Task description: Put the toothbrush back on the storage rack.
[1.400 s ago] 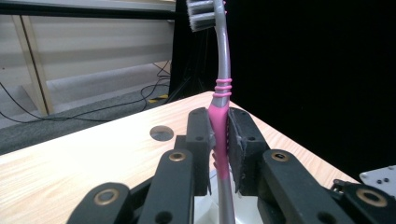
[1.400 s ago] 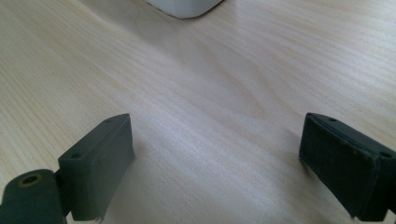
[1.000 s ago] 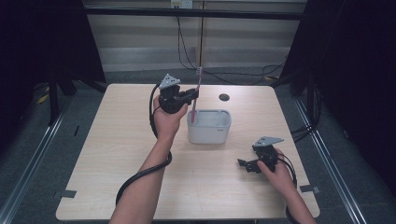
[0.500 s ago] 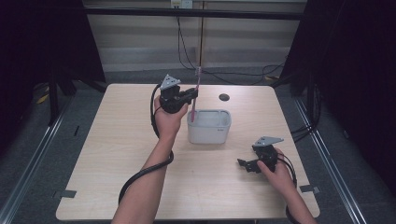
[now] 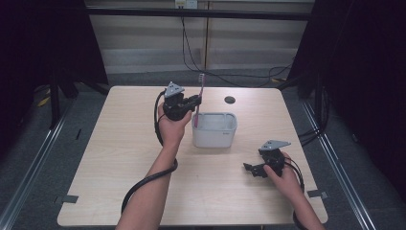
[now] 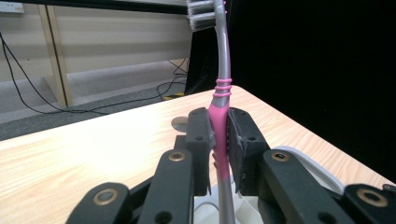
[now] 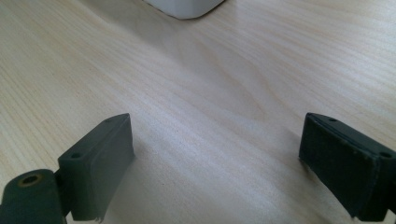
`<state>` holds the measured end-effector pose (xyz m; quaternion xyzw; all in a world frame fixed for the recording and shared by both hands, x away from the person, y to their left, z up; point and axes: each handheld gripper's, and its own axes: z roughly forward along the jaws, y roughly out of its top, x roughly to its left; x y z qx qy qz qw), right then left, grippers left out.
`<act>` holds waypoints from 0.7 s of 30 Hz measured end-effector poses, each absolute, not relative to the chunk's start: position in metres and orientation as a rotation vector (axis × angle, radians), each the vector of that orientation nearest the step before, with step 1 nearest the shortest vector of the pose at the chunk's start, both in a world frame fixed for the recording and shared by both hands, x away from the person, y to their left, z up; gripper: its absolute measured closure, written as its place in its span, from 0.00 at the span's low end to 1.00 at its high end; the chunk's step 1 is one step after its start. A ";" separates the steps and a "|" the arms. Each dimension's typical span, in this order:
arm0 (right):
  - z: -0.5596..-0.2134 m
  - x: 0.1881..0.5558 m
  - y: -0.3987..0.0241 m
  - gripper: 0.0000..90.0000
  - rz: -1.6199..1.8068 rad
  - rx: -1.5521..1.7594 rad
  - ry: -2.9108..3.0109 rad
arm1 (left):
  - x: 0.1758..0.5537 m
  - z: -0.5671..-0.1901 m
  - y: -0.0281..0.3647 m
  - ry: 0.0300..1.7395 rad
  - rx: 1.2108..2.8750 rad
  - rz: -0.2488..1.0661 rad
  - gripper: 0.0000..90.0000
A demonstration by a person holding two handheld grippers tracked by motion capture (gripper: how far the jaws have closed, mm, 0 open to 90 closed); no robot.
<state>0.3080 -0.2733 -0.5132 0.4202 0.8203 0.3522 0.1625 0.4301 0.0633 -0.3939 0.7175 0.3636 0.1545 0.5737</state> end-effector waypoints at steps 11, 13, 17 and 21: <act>-0.513 0.308 -0.273 0.10 1.004 1.201 2.341 | 0.423 -0.399 0.070 0.863 1.685 0.360 0.88; -0.513 0.308 -0.273 0.10 1.004 1.201 2.341 | 0.422 -0.401 0.070 0.867 1.683 0.353 0.88; -0.513 0.308 -0.273 0.10 1.004 1.200 2.341 | 0.418 -0.403 0.073 0.868 1.694 0.353 0.88; -0.513 0.308 -0.273 0.10 1.004 1.203 2.341 | 0.415 -0.405 0.074 0.872 1.698 0.350 0.88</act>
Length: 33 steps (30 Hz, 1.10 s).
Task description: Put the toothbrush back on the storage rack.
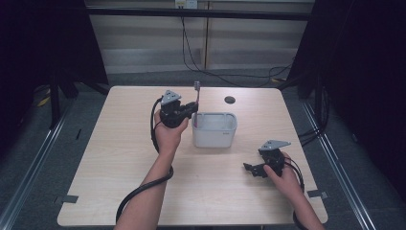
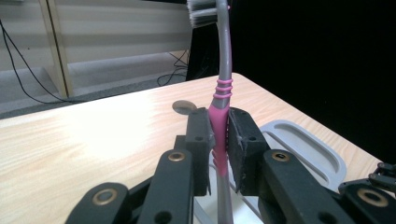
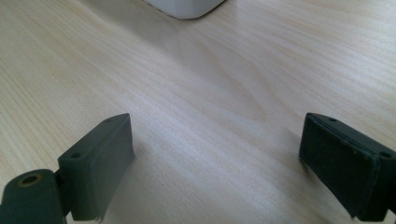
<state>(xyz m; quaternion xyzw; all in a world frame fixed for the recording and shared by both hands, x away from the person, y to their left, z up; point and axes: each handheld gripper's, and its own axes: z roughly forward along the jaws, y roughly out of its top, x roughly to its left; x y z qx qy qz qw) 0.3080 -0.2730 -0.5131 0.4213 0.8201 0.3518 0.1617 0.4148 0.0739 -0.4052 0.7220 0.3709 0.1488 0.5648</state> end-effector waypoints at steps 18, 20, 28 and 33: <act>-0.513 0.308 -0.273 0.10 1.006 1.198 2.341 | 0.402 -0.414 0.080 0.875 1.725 0.341 0.88; -0.513 0.308 -0.273 0.10 1.006 1.198 2.341 | 0.401 -0.416 0.081 0.876 1.737 0.342 0.88; -0.513 0.308 -0.273 0.10 1.005 1.198 2.341 | 0.398 -0.421 0.081 0.879 1.758 0.342 0.88; -0.513 0.308 -0.273 0.10 1.006 1.199 2.343 | 0.397 -0.423 0.081 0.875 1.760 0.338 0.87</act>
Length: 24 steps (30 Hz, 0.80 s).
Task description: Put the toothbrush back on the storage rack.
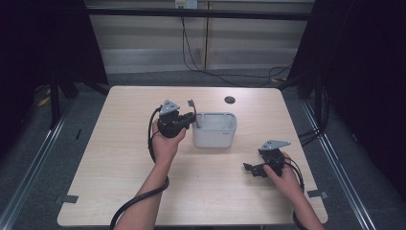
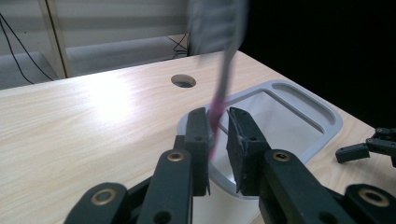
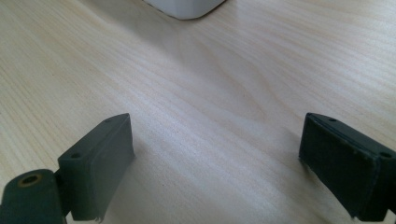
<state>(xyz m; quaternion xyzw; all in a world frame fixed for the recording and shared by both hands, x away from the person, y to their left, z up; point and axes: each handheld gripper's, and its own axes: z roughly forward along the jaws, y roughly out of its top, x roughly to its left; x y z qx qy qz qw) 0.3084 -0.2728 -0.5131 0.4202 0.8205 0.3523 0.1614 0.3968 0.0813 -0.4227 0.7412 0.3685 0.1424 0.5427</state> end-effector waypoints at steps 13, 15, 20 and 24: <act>-0.513 0.309 -0.273 0.10 1.005 1.197 2.342 | 0.393 -0.425 0.083 0.878 1.782 0.337 0.85; -0.513 0.309 -0.273 0.10 1.005 1.198 2.342 | 0.392 -0.424 0.085 0.875 1.791 0.341 0.84; -0.513 0.309 -0.273 0.10 1.005 1.198 2.342 | 0.389 -0.420 0.087 0.870 1.808 0.347 0.76; -0.513 0.309 -0.273 0.10 1.005 1.197 2.343 | 0.387 -0.419 0.091 0.870 1.830 0.342 0.71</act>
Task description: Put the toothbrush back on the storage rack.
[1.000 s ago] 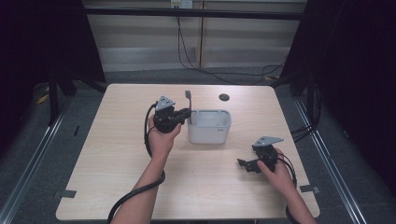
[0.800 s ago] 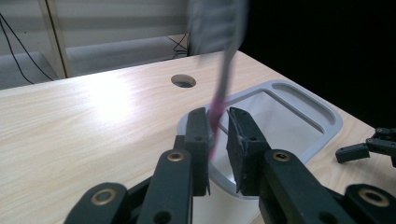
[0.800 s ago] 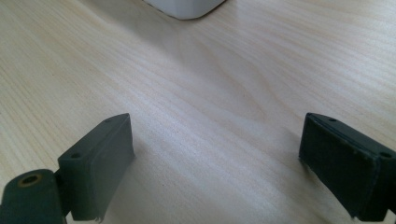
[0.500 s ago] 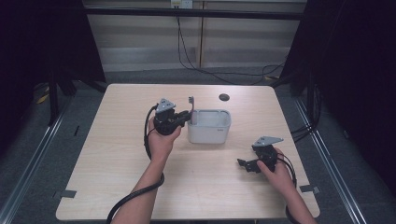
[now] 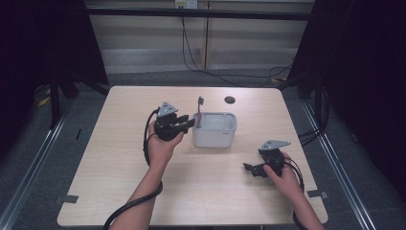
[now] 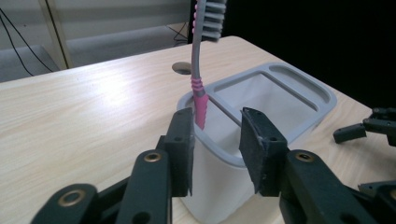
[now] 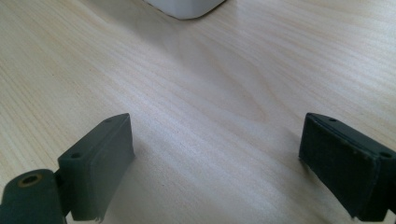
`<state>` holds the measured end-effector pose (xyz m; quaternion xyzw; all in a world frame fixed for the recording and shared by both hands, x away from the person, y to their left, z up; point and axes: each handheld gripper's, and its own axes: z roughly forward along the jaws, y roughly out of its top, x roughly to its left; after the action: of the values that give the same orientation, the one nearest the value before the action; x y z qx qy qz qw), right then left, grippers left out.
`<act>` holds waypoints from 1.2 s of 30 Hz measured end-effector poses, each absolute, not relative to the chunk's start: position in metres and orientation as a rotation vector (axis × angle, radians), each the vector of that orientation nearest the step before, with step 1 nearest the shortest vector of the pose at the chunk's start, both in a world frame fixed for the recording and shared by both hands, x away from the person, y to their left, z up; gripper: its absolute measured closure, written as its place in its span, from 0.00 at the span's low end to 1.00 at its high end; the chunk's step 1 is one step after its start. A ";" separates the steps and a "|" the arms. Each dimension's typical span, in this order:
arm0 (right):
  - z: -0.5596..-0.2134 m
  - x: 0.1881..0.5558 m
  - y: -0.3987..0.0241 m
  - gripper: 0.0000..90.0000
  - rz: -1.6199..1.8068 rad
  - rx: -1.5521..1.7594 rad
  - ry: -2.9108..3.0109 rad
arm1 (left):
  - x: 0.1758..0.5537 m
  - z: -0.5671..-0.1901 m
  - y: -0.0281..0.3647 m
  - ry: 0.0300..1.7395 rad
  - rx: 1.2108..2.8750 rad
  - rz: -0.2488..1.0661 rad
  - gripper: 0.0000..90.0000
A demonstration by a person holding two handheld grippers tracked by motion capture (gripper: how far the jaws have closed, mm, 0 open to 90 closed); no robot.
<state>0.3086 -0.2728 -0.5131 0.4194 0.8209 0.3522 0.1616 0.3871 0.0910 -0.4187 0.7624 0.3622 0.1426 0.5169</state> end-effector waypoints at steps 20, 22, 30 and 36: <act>-0.513 0.308 -0.273 0.10 1.005 1.198 2.342 | 0.381 -0.419 0.102 0.873 1.893 0.345 0.42; -0.513 0.309 -0.273 0.10 1.005 1.197 2.342 | 0.379 -0.420 0.105 0.874 1.903 0.325 0.41; -0.513 0.309 -0.273 0.10 1.005 1.197 2.342 | 0.376 -0.421 0.113 0.877 1.925 0.317 0.40; -0.513 0.309 -0.273 0.10 1.005 1.197 2.342 | 0.375 -0.423 0.119 0.880 1.937 0.314 0.38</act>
<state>0.3086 -0.2728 -0.5132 0.4195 0.8208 0.3522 0.1624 0.3747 0.1190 -0.4234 0.7924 0.3599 0.1282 0.4756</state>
